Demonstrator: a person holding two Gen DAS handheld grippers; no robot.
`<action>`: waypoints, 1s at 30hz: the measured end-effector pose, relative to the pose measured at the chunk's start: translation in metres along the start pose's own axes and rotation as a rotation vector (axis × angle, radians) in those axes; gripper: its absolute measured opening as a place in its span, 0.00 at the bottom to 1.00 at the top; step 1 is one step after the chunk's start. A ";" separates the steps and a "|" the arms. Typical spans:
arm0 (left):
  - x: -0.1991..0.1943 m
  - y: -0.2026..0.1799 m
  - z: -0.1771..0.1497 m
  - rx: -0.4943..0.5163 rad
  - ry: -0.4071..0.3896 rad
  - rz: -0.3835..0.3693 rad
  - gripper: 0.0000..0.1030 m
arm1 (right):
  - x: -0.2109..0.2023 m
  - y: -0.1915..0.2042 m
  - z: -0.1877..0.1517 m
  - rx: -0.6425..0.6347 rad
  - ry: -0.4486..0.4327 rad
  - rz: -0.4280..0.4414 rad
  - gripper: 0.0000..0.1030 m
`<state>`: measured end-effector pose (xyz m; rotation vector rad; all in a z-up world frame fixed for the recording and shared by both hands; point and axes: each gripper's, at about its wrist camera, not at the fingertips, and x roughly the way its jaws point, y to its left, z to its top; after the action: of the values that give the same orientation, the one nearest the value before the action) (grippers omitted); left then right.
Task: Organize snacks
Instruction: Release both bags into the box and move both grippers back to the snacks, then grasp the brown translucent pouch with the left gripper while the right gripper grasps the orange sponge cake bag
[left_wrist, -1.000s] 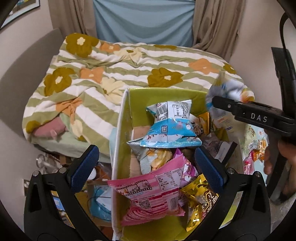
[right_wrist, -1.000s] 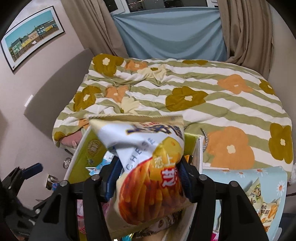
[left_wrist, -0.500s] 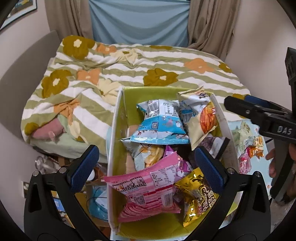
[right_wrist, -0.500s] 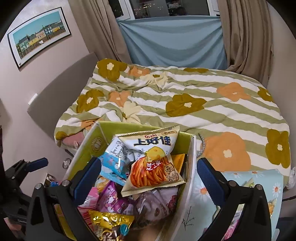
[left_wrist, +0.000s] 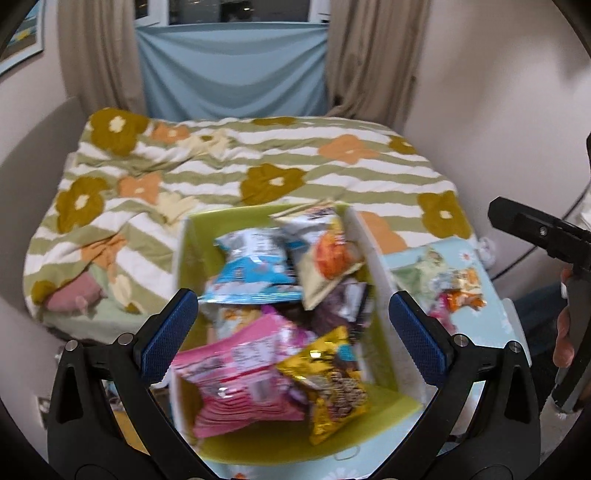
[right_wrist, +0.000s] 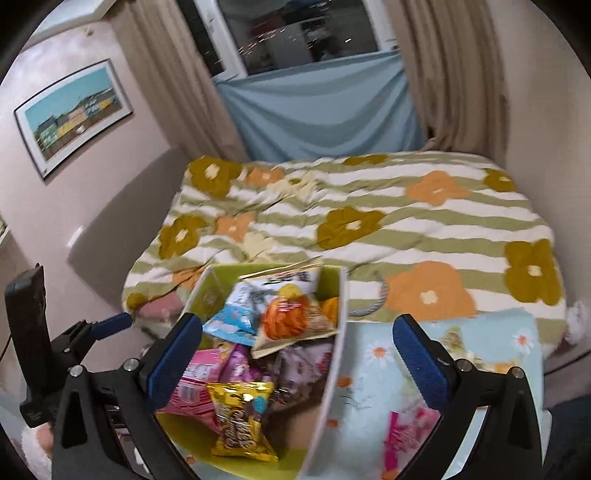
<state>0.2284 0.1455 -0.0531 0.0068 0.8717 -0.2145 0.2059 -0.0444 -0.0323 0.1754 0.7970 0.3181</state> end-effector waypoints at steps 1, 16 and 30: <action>-0.001 -0.006 0.000 0.008 -0.006 -0.010 1.00 | -0.009 -0.004 -0.002 0.004 -0.018 -0.025 1.00; 0.009 -0.147 -0.029 0.062 0.044 -0.097 1.00 | -0.082 -0.117 -0.032 0.054 -0.057 -0.177 1.00; 0.074 -0.247 -0.140 -0.094 0.322 -0.007 1.00 | -0.063 -0.224 -0.084 0.012 0.114 -0.084 1.00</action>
<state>0.1215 -0.0966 -0.1797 -0.0502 1.2018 -0.1816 0.1520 -0.2732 -0.1088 0.1352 0.9162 0.2454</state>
